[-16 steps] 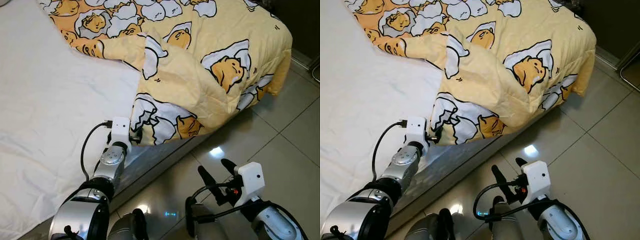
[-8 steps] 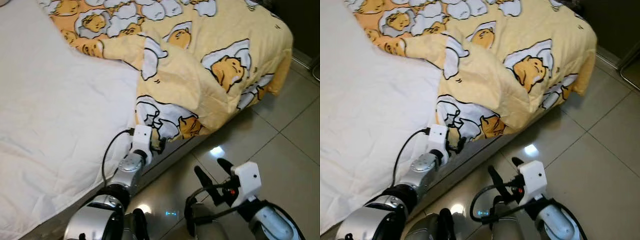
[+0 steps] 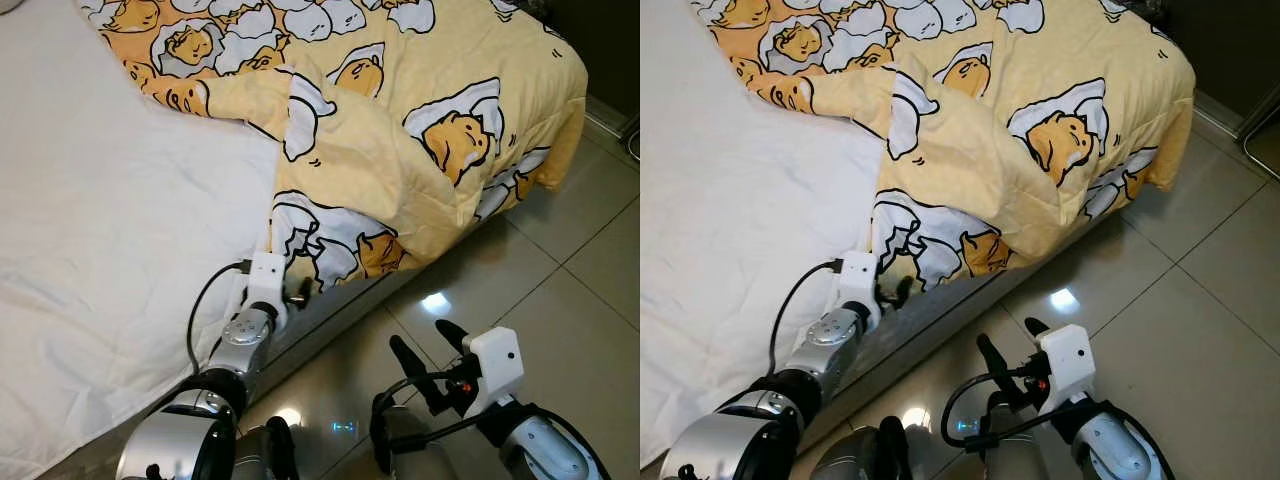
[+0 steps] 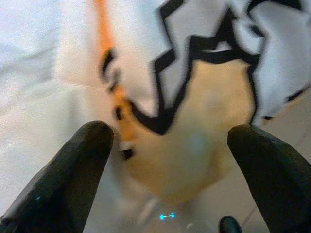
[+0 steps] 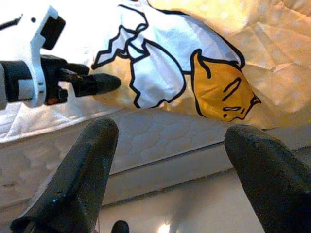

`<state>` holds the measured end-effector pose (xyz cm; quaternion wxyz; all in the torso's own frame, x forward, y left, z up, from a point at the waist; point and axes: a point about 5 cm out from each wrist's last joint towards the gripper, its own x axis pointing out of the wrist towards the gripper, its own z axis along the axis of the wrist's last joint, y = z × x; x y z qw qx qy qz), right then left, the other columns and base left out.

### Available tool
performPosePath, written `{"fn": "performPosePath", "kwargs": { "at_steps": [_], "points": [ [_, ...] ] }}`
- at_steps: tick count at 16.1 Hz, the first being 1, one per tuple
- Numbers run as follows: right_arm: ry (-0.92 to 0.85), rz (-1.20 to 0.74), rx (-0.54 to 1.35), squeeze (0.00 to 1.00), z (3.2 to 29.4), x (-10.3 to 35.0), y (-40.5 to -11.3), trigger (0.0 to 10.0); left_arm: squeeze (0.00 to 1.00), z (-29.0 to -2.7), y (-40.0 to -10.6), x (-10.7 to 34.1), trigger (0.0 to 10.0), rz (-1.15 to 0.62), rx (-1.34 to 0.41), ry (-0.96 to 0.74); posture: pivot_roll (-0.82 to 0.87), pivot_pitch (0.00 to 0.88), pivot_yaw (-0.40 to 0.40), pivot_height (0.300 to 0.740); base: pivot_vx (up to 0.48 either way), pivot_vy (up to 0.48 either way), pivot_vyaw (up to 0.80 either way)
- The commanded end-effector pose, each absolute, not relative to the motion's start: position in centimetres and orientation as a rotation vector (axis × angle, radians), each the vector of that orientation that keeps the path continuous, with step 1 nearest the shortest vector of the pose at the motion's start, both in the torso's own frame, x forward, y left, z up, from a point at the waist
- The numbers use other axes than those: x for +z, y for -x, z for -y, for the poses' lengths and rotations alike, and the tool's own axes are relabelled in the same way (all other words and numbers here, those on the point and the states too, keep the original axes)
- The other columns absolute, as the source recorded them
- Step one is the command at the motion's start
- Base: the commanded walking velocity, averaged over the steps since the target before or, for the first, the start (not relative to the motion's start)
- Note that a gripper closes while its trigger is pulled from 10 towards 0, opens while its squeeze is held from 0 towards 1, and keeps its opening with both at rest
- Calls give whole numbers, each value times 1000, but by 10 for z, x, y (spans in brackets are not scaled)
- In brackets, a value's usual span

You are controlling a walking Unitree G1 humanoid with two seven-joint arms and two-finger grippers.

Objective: Clean up the room

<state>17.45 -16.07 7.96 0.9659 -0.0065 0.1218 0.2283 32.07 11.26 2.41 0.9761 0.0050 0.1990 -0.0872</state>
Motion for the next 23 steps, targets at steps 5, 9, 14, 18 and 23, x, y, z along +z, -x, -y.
{"fn": "performPosePath", "kwargs": {
  "at_steps": [5,9,14,18,23],
  "points": [
    [16,-249,471,0,159,81,-170,10000,0,-112,-313,13,0,-471,-156,-34,-343,273,98,740,0,0,0],
    [23,-256,467,0,162,83,-166,10000,0,-102,-310,9,0,-494,-140,-19,-369,278,89,740,0,0,0],
    [29,-261,463,0,164,83,-166,10000,0,-101,-310,9,0,-508,-76,140,-374,271,87,740,0,0,0],
    [29,-257,468,0,162,82,-170,10000,0,-107,-313,12,0,-494,-49,298,-365,254,87,740,0,0,0],
    [28,-255,476,0,162,83,-172,10000,0,-106,-304,2,0,-546,-77,308,-360,258,86,740,0,0,0]
  ]
}}
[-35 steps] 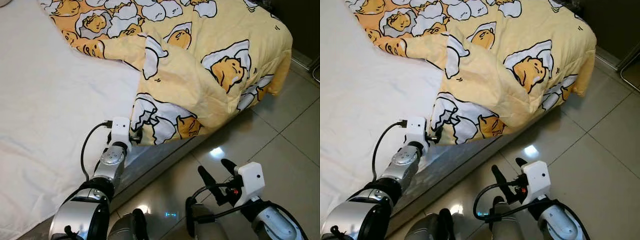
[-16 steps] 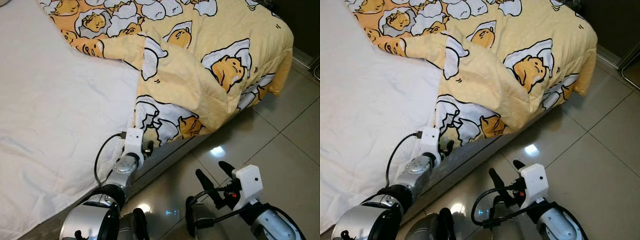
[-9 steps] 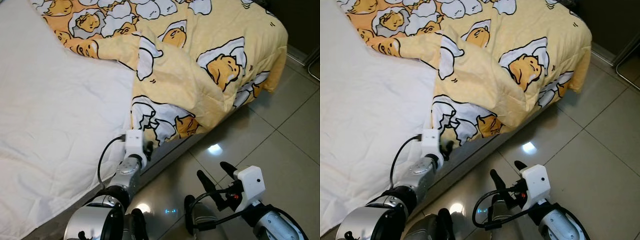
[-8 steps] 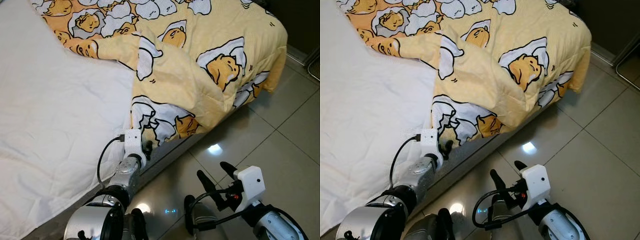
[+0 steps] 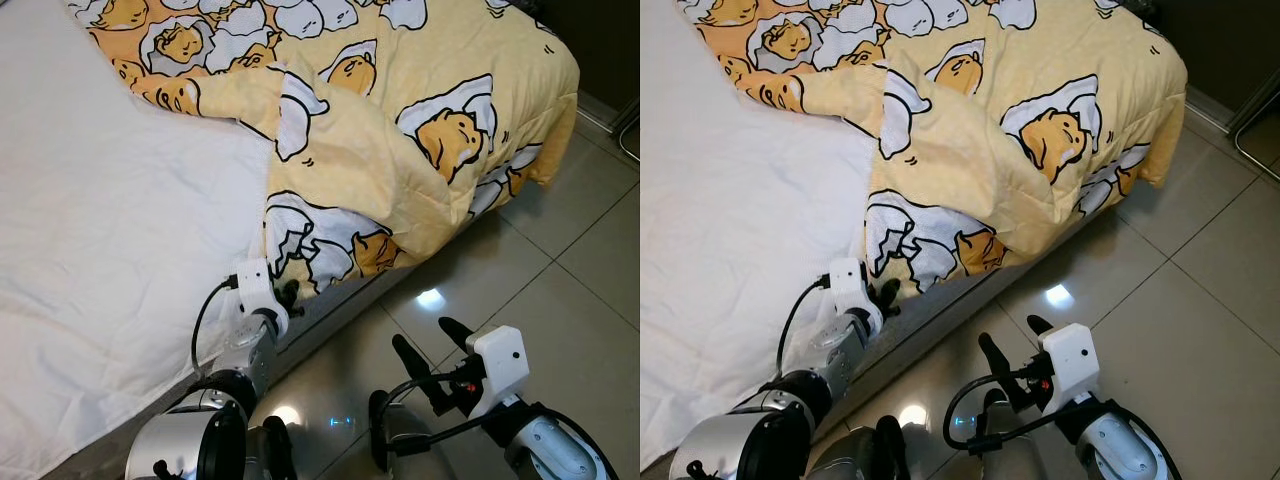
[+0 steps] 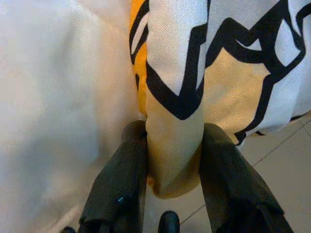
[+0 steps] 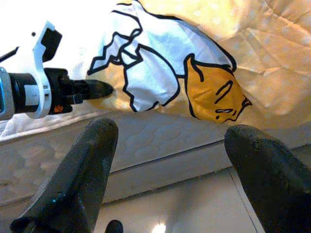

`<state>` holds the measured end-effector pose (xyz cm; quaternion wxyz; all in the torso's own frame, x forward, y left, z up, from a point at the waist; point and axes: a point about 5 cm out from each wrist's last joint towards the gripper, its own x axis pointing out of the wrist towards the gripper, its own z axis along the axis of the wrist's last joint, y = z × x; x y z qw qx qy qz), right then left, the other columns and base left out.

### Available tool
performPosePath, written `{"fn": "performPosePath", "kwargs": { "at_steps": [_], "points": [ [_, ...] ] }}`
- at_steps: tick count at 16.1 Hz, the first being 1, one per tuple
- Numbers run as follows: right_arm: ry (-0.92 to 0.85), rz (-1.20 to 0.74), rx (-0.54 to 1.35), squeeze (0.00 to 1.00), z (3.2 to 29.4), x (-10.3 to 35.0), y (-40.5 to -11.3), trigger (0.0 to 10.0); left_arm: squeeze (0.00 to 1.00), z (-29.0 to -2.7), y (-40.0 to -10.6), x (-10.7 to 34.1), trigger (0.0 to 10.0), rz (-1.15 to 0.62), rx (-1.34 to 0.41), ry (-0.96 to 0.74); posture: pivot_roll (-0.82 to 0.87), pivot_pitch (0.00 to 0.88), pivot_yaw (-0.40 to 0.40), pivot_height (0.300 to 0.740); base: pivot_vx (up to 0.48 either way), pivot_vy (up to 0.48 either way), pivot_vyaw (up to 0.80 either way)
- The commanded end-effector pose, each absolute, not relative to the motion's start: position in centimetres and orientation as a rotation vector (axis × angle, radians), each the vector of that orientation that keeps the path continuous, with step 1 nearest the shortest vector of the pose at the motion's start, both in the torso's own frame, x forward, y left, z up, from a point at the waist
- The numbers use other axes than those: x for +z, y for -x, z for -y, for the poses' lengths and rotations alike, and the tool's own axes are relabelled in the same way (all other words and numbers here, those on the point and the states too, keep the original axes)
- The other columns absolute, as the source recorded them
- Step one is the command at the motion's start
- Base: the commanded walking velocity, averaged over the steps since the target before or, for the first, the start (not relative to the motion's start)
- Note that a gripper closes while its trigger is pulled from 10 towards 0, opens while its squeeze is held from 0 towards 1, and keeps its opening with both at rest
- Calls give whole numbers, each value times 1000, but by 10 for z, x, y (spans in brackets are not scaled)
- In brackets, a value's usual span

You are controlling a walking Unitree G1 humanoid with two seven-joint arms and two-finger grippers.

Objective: Clean up the room

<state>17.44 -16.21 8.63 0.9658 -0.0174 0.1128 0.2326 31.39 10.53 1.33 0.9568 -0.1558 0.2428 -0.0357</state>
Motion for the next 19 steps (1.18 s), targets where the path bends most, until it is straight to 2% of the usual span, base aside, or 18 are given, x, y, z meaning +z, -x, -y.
{"fn": "performPosePath", "kwargs": {
  "at_steps": [1,5,10,15,17,19],
  "points": [
    [26,-258,478,0,162,82,-171,10000,0,-106,-303,1,0,-551,-85,296,-359,259,85,740,0,0,0],
    [23,-261,483,0,160,81,-171,10000,0,-106,-302,1,0,-539,-158,238,-349,261,87,740,0,0,0],
    [22,-261,495,0,159,81,-173,10000,0,-102,-280,-15,0,-589,-482,-9,-345,263,87,740,0,0,0],
    [24,-262,500,0,160,81,-174,10000,0,-102,-275,-13,0,-567,-701,-22,-344,263,83,740,0,0,0],
    [25,-265,502,0,161,81,-174,10000,0,-105,-265,-18,0,-587,-830,-121,-347,263,77,740,0,0,0],
    [27,-268,508,0,162,81,-173,10000,0,-96,-250,-24,0,-611,-1009,-183,-348,263,75,740,0,0,0]
  ]
}}
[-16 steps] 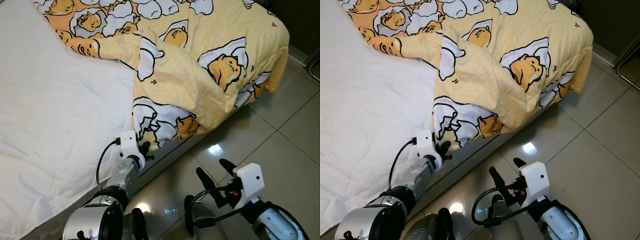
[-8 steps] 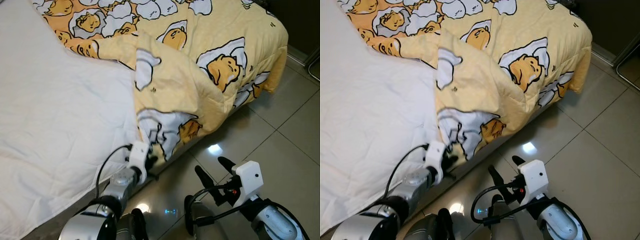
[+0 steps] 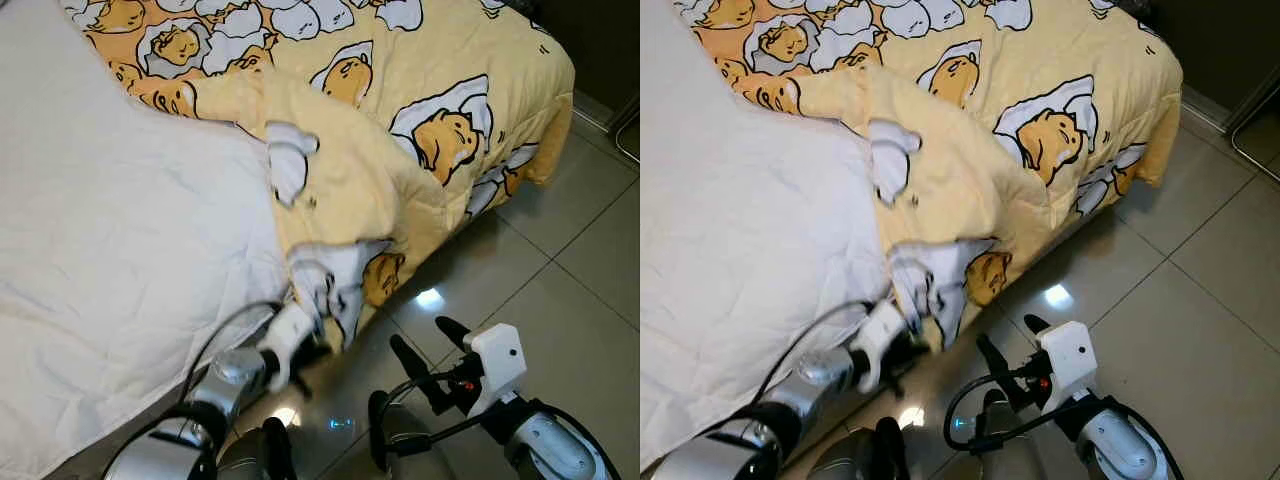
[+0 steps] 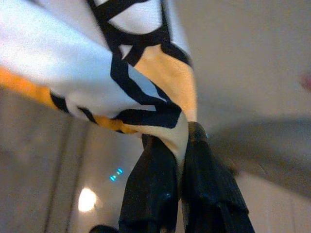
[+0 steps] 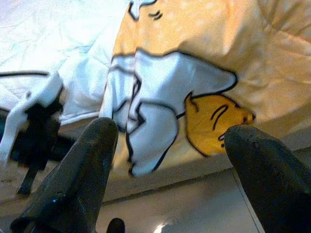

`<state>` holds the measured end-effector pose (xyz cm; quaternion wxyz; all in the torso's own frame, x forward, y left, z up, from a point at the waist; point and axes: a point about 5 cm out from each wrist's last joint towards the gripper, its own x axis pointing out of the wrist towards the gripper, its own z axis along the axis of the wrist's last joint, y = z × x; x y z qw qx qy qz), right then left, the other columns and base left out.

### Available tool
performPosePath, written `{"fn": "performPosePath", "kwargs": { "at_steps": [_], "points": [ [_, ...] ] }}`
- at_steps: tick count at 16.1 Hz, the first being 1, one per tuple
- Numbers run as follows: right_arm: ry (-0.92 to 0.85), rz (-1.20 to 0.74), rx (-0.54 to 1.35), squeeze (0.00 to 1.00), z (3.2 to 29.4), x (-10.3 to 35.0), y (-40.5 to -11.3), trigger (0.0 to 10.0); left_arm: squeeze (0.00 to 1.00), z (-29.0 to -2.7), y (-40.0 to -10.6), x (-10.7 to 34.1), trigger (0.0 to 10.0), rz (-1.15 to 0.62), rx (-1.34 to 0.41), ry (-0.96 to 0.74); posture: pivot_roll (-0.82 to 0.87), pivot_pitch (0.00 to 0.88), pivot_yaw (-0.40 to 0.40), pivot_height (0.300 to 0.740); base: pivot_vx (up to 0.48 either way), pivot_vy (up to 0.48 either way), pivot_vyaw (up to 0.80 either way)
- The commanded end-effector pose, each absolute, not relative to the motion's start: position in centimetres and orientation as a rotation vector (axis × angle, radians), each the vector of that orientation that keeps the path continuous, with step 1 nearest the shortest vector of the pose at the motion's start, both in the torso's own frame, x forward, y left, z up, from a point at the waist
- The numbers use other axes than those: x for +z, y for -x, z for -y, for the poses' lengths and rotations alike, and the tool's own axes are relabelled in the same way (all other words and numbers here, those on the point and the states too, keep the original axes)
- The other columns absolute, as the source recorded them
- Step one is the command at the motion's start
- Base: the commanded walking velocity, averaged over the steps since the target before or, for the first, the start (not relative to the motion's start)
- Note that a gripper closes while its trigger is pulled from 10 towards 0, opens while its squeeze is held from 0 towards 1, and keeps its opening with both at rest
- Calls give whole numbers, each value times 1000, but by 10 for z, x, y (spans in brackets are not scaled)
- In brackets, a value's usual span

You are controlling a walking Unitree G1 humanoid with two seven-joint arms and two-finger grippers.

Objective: Clean up the room

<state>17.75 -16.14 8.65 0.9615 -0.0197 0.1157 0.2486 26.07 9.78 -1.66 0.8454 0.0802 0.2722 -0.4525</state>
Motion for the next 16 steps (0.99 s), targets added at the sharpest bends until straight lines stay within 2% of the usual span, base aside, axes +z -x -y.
{"fn": "performPosePath", "kwargs": {
  "at_steps": [1,7,12,13,16],
  "points": [
    [28,-269,509,0,163,81,-174,10000,0,-92,-243,-27,0,-625,-1080,-203,-348,262,74,740,0,0,0],
    [29,-272,521,0,161,81,-174,10000,0,-74,-206,-43,0,-656,-1328,-306,-345,261,72,740,0,0,0],
    [33,-277,529,0,162,80,-174,10000,0,-54,-166,-57,0,-634,-1623,-551,-345,259,64,740,0,0,0],
    [32,-275,530,0,161,80,-175,10000,0,-45,-166,-55,0,-587,-1650,-606,-345,258,63,740,0,0,0],
    [34,-274,531,0,162,80,-176,10000,0,-42,-170,-53,0,-559,-1630,-629,-346,256,64,740,0,0,0]
  ]
}}
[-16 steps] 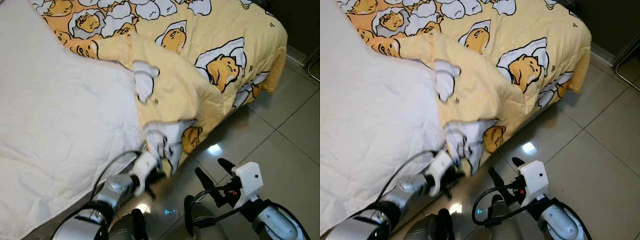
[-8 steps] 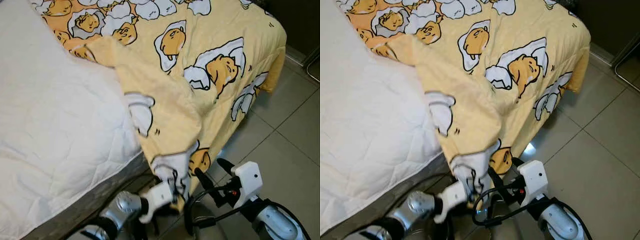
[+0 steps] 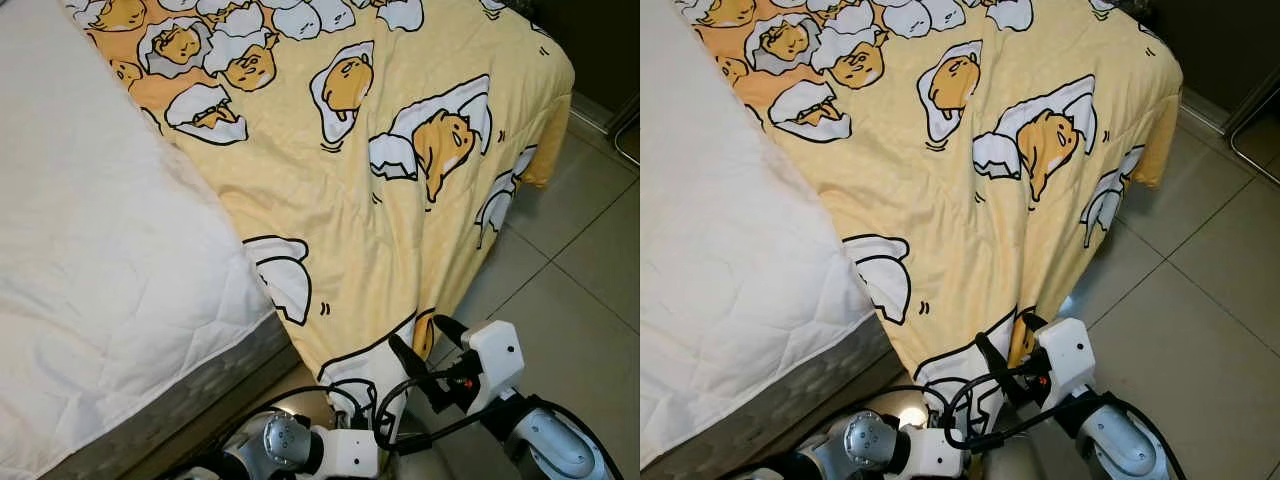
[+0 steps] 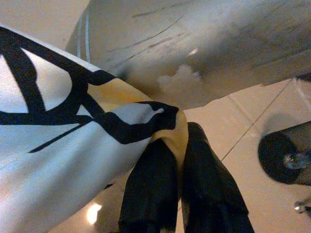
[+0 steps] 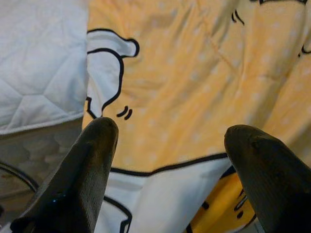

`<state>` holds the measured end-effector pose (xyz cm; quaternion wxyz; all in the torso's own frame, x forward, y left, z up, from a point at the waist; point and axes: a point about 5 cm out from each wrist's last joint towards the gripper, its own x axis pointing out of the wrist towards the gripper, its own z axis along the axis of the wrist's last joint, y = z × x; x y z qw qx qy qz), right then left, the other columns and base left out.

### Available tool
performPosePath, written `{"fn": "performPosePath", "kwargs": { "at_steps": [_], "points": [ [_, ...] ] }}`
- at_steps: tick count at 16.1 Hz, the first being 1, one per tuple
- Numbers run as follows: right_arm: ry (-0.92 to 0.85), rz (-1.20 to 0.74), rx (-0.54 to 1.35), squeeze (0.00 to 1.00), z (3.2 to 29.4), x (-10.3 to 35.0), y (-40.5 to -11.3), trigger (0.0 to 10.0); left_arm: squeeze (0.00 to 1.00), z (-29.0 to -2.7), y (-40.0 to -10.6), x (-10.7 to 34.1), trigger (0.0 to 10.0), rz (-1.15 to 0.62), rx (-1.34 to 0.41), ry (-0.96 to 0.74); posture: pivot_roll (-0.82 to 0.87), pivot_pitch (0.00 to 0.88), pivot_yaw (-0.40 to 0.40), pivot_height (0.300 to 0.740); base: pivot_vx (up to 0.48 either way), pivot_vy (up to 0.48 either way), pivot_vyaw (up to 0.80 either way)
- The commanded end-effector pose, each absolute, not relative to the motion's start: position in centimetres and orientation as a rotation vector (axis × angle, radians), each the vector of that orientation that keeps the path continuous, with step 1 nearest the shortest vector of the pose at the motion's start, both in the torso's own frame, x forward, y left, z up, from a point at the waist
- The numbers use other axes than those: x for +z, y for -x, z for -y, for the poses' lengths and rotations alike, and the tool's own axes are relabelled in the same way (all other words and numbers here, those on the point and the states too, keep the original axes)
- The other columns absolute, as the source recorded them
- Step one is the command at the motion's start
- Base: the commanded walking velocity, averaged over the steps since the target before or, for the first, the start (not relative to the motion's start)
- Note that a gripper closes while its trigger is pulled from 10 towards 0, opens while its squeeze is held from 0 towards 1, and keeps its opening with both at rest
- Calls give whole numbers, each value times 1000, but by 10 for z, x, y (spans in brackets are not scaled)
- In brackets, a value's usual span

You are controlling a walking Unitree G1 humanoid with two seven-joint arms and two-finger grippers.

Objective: Clean up the room

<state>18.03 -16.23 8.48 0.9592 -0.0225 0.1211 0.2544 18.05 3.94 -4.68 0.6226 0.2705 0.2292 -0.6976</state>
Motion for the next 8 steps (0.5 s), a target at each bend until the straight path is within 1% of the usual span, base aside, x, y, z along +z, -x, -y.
{"fn": "performPosePath", "kwargs": {
  "at_steps": [1,2,3,4,7,8],
  "points": [
    [34,-275,530,0,162,80,-176,10000,0,-43,-171,-53,0,-555,-1630,-655,-346,256,64,740,0,0,0],
    [34,-275,531,0,162,80,-175,10000,0,-43,-171,-54,0,-550,-1636,-680,-346,256,65,740,0,0,0],
    [34,-277,532,0,162,79,-174,10000,0,-46,-164,-59,0,-513,-1698,-822,-344,256,65,740,0,0,0],
    [34,-278,532,0,161,78,-174,10000,0,-45,-162,-60,0,-484,-1715,-874,-342,255,66,740,0,0,0],
    [34,-273,534,0,160,78,-176,10000,0,-36,-163,-59,0,-439,-1673,-906,-342,254,64,740,0,0,0],
    [34,-271,533,0,160,79,-177,10000,0,-33,-167,-58,275,-428,-1638,-924,-342,253,64,740,0,0,0]
  ]
}}
